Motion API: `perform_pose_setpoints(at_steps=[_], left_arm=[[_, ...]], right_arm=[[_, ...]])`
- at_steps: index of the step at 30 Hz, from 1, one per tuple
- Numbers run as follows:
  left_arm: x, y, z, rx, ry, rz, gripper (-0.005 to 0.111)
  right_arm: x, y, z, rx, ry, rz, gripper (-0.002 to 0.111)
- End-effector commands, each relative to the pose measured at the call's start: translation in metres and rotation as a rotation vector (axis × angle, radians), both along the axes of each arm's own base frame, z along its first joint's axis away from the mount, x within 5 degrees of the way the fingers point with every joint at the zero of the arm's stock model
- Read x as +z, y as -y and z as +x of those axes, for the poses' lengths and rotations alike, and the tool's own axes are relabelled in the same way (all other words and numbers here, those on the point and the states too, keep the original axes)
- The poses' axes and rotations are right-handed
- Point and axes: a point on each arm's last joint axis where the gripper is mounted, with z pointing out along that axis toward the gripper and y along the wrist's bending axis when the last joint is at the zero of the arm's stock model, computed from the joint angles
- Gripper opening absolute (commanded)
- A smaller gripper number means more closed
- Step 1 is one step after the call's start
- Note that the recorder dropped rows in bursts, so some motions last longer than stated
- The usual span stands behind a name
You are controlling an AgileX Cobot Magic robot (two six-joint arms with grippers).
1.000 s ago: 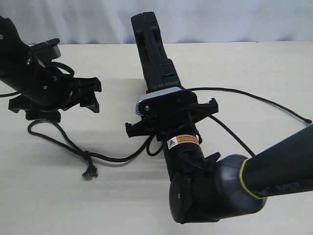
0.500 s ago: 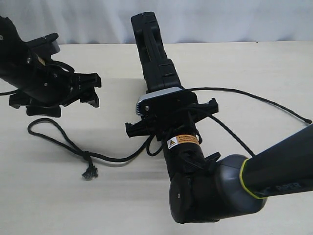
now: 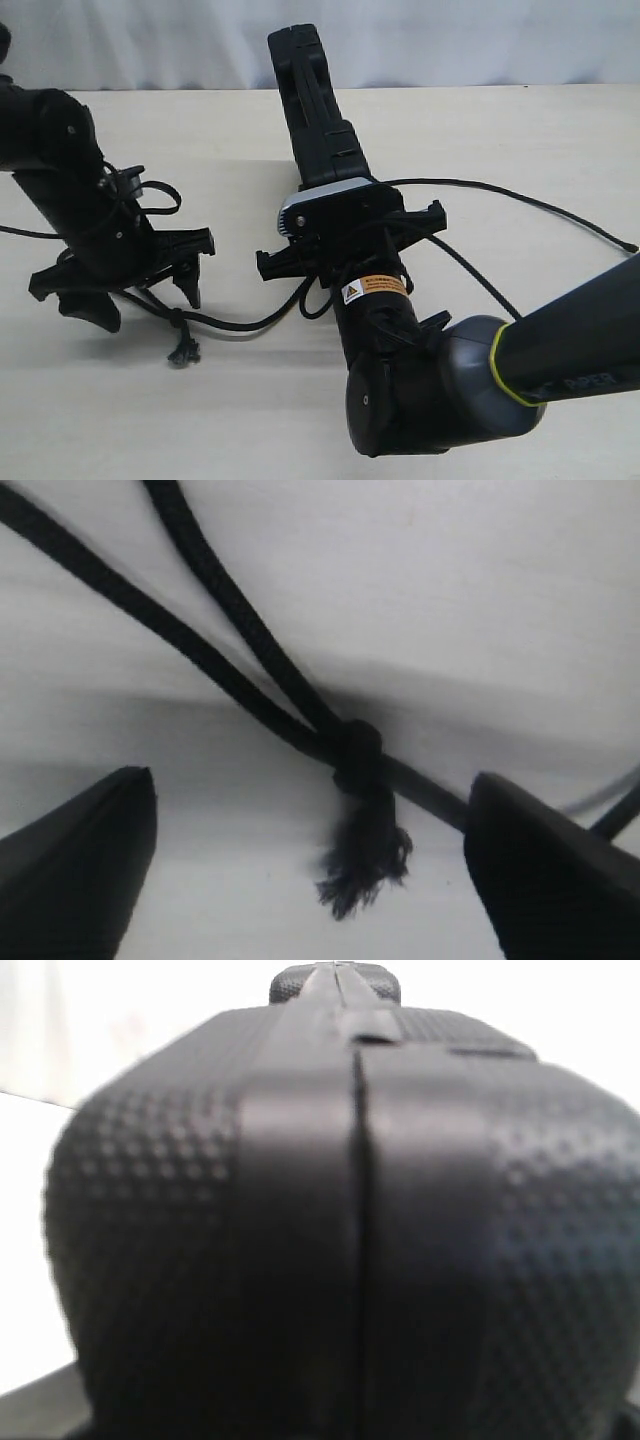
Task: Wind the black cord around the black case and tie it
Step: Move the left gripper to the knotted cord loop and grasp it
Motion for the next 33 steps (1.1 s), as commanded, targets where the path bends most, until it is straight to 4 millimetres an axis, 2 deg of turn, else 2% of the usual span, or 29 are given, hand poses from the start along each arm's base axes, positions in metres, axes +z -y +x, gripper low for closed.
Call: perform_pose_setpoints(at_steps=[1, 2, 4, 8, 13, 15, 22, 27, 30, 31, 33], left_arm=[[-0.014, 0.001, 0.005, 0.029, 0.011, 0.001, 0.065], [-0.015, 0.001, 0.006, 0.029, 0.017, 0.001, 0.059], [-0.015, 0.001, 0.006, 0.029, 0.018, 0.001, 0.055], [-0.015, 0.001, 0.008, 0.021, 0.045, 0.004, 0.055], [-0.015, 0.001, 0.008, 0.016, 0.048, 0.005, 0.073], [-0.015, 0.001, 0.008, 0.016, 0.048, 0.005, 0.076], [-0.015, 0.001, 0.011, 0.025, 0.075, 0.001, 0.075], [-0.030, 0.002, 0.010, 0.031, 0.031, 0.014, 0.075], [-0.032, 0.001, 0.011, 0.028, 0.028, 0.018, 0.075], [-0.032, 0.001, 0.011, 0.026, 0.029, 0.020, 0.070], [-0.032, 0.001, 0.010, 0.025, 0.024, 0.020, 0.039]], right_arm=[[0.003, 0.001, 0.002, -0.005, 0.027, -0.008, 0.004], [0.004, 0.000, 0.002, 0.006, 0.032, -0.010, 0.004], [0.004, -0.001, 0.001, 0.014, 0.035, -0.011, 0.004], [0.004, -0.002, 0.001, 0.027, 0.041, -0.013, 0.004], [0.004, -0.002, 0.001, 0.026, 0.038, -0.005, 0.004], [0.004, -0.002, 0.001, 0.026, 0.038, -0.005, 0.004], [0.004, -0.002, 0.001, 0.026, 0.038, -0.005, 0.004], [0.004, -0.002, 0.001, 0.026, 0.038, -0.005, 0.004], [0.004, -0.002, 0.001, 0.026, 0.038, -0.005, 0.004], [0.004, -0.002, 0.001, 0.026, 0.038, -0.005, 0.004], [0.004, -0.002, 0.001, 0.026, 0.038, -0.005, 0.004]])
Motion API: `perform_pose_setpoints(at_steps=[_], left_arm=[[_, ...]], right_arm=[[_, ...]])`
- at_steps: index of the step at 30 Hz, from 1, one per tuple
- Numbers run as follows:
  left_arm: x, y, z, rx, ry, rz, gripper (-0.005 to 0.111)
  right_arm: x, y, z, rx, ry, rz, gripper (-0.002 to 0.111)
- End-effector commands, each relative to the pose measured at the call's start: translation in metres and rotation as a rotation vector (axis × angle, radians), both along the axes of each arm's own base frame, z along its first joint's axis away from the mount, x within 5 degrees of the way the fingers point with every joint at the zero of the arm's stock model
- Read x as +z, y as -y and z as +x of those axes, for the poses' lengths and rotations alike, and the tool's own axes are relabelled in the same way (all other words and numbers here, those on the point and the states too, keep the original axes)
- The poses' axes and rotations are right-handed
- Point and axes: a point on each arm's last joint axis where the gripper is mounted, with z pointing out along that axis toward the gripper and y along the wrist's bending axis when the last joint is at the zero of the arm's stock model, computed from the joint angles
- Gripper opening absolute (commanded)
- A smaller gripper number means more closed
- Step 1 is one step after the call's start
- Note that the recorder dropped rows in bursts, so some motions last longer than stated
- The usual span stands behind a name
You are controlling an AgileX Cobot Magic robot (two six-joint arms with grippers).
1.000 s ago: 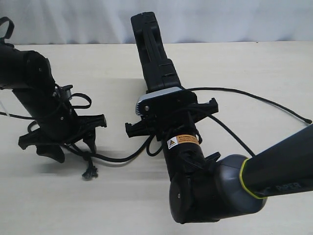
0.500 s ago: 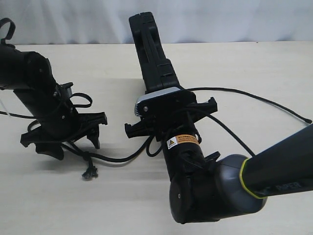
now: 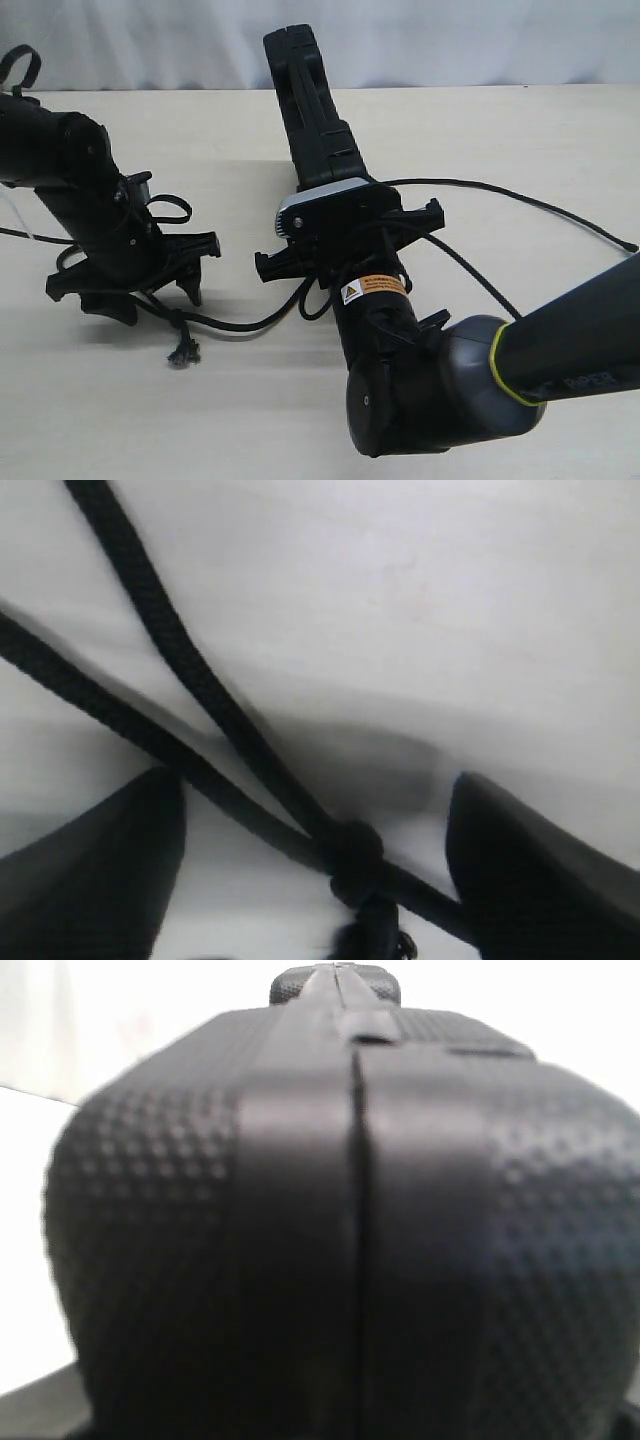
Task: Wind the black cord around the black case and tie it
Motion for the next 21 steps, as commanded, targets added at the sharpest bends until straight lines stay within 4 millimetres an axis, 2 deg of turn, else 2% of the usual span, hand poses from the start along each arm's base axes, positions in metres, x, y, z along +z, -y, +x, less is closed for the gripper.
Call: perform_pose_setpoints(at_steps=[1, 2, 5, 8, 13, 17, 21], left_arm=[[-0.007, 0.000, 0.000, -0.001, -0.016, 0.008, 0.011], [-0.007, 0.000, 0.000, -0.013, -0.014, 0.008, -0.001], [-0.003, -0.001, 0.001, -0.109, 0.015, 0.014, 0.000], [0.008, -0.001, 0.003, -0.167, 0.078, 0.004, 0.000], [0.043, -0.001, 0.007, -0.235, 0.250, -0.009, 0.000], [0.073, -0.002, 0.005, -0.368, 0.389, -0.008, 0.000], [0.089, -0.004, 0.002, -0.423, 0.449, -0.004, 0.000]], right_arm=[[0.004, -0.001, 0.001, 0.011, 0.032, 0.007, 0.004], [0.004, -0.001, 0.001, 0.011, 0.032, 0.007, 0.004], [0.004, -0.001, 0.001, 0.011, 0.032, 0.007, 0.004], [0.004, -0.001, 0.001, 0.011, 0.033, 0.003, 0.004], [0.004, -0.001, 0.001, 0.013, 0.037, -0.013, 0.004], [0.006, 0.000, 0.001, 0.012, 0.049, -0.043, 0.004], [0.014, 0.004, 0.001, 0.001, 0.059, -0.046, 0.004]])
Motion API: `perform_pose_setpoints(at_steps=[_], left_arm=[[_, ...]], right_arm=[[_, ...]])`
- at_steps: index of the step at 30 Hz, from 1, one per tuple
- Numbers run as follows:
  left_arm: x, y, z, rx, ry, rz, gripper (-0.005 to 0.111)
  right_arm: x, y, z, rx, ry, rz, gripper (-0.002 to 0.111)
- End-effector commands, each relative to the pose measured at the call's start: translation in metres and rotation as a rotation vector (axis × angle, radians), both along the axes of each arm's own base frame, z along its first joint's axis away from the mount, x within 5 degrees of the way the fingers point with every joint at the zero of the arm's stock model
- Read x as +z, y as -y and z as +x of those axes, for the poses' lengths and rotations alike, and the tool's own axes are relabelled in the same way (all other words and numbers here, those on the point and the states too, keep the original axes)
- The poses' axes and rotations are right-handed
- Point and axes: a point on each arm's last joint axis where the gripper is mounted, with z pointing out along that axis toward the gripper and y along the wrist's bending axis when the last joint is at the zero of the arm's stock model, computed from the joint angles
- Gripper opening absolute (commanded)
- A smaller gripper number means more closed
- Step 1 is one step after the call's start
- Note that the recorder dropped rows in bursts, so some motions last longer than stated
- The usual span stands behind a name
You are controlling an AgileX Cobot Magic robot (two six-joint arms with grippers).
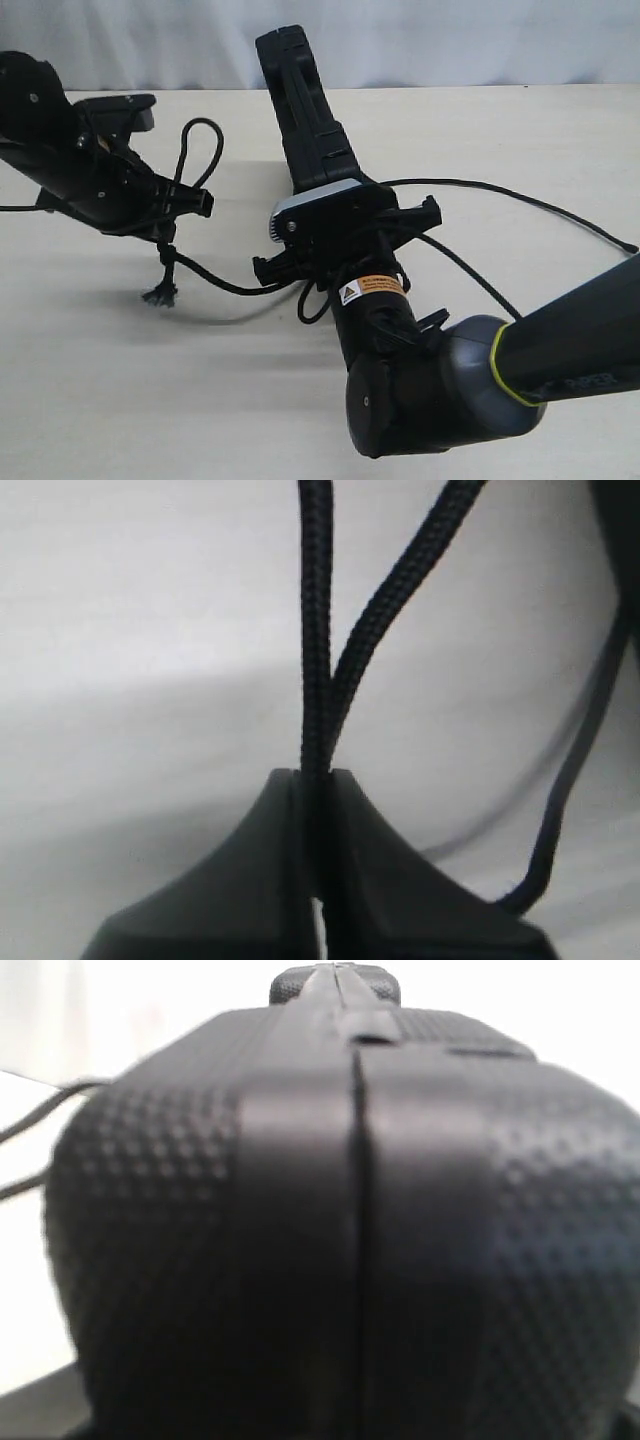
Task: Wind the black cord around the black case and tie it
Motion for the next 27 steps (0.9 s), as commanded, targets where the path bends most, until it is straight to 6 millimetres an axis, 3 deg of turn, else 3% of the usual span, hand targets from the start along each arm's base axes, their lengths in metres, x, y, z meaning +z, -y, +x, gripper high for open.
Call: perform_pose_setpoints(at_steps=[1, 11, 19, 27], left_arm=[[0.016, -0.001, -0.002, -0.061, 0.071, 0.005, 0.000], [0.018, -0.002, -0.004, -0.303, 0.128, 0.090, 0.000], [0.037, -0.002, -0.012, -0.589, 0.137, 0.165, 0.000], [0.061, -0.003, -0.020, -0.742, 0.264, 0.189, 0.000]], right_arm=[[0.016, 0.006, 0.001, -0.015, 0.050, 0.002, 0.004], [0.038, 0.041, 0.006, -0.070, 0.061, 0.072, 0.004], [0.031, 0.056, 0.005, -0.029, 0.059, 0.046, 0.004], [0.022, 0.063, -0.001, 0.006, 0.033, 0.036, 0.004]])
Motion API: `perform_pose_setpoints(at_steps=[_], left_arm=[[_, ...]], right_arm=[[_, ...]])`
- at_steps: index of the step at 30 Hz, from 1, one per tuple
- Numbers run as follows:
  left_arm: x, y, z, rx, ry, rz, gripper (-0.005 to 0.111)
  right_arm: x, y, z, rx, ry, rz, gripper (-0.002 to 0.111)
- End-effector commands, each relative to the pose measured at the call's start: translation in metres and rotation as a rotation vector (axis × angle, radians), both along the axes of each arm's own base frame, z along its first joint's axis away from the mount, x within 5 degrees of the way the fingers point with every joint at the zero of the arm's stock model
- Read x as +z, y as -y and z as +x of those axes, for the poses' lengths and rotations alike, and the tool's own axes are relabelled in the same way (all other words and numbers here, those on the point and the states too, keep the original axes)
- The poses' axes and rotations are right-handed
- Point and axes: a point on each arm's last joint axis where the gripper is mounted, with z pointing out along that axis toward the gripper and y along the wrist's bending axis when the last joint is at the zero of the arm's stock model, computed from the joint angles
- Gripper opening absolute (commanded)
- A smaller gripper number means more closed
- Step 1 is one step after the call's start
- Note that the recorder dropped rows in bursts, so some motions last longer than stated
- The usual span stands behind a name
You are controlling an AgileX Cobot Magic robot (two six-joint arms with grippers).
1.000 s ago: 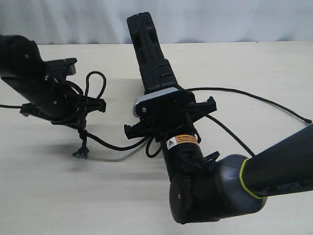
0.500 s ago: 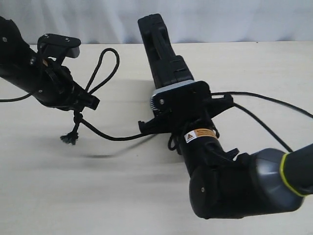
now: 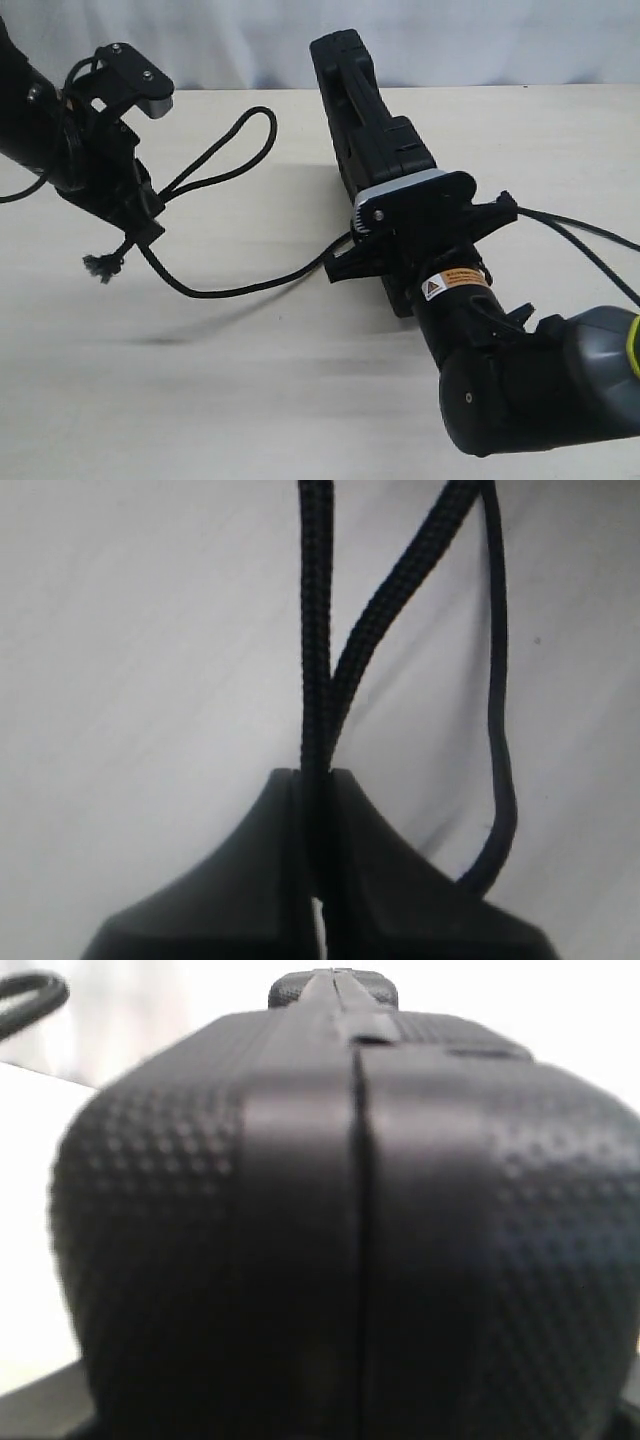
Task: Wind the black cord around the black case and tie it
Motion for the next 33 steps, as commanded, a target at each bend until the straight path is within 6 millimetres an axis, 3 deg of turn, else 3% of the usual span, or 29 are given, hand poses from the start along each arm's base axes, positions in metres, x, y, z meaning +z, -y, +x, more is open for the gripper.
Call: perform_pose_setpoints(at_steps=[1, 7, 12, 16, 22, 33], left_arm=[[0.012, 0.004, -0.003, -0.099, 0.050, -0.030, 0.000], [0.018, 0.013, -0.007, -0.264, 0.067, -0.088, 0.000], [0.027, 0.014, -0.002, -0.280, 0.088, -0.079, 0.000], [0.025, 0.018, 0.003, -0.312, -0.013, -0.060, 0.000], [0.014, 0.019, 0.022, -0.274, -0.086, 0.008, 0.000], [0.021, 0.021, 0.034, -0.244, -0.037, 0.021, 0.000]], right_arm=[[0.008, 0.006, -0.003, 0.014, 0.067, 0.035, 0.004], [0.003, 0.010, -0.007, 0.035, 0.052, 0.028, 0.004], [0.004, 0.005, -0.009, 0.095, 0.059, 0.046, 0.004], [0.004, 0.004, -0.009, 0.101, 0.059, 0.053, 0.004], [0.004, 0.004, -0.009, 0.101, 0.058, 0.055, 0.004], [0.004, 0.004, -0.010, 0.103, 0.055, 0.062, 0.004]])
